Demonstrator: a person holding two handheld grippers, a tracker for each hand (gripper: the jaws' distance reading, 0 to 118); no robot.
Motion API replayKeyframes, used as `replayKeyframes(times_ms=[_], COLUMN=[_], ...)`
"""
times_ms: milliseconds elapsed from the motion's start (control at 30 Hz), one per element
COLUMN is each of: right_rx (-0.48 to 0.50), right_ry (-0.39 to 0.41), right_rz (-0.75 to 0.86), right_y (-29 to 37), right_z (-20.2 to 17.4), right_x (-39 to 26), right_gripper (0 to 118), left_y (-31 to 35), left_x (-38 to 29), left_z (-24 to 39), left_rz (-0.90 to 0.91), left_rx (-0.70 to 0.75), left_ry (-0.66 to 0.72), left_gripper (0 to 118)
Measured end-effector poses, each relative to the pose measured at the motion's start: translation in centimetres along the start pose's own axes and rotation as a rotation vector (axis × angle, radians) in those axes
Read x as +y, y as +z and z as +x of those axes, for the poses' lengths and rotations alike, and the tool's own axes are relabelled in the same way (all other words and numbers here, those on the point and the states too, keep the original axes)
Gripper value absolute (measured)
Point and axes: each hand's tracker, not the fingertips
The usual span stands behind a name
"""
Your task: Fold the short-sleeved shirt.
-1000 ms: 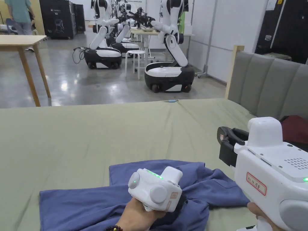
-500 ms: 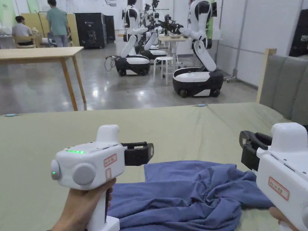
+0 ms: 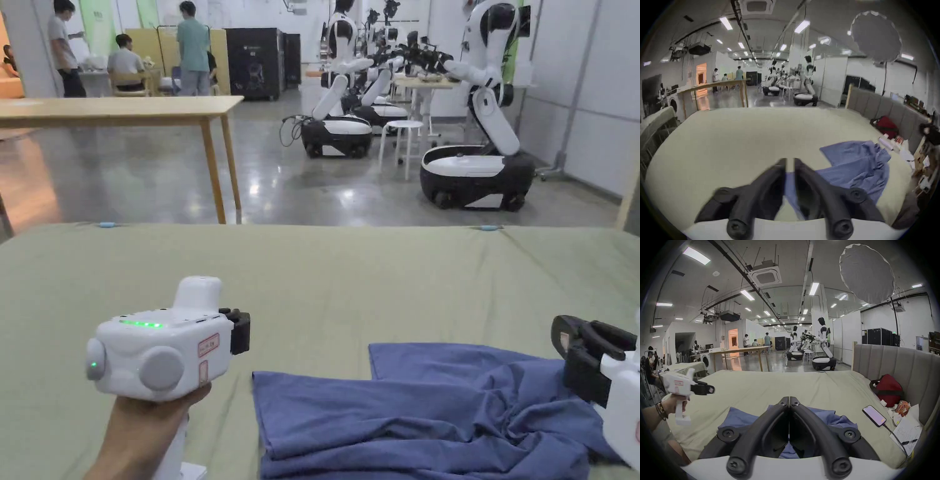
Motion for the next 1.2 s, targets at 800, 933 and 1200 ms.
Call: replayKeyframes(times_ms=[800, 933, 1200], right_rx=[-0.060, -0.059, -0.207], right_ry=[0.009, 0.002, -0.123], right_rz=[-0.108, -0.107, -0.271], right_y=[-2.2, -1.7, -5.3], right_z=[3.2, 5.3, 18.1], right_x=[-2.4, -1.4, -2.4], right_gripper=[1, 1, 8], left_y=[-14.4, -12.3, -6.4], left_x=[-6.2, -3.7, -0.1], left_z=[5.4, 3.6, 3.1], left_rz=[-0.350, -0.303, -0.179], left_rx=[0.057, -0.058, -0.128], left_ry=[-0.356, -0.186, -0.143], left_gripper=[2, 2, 2])
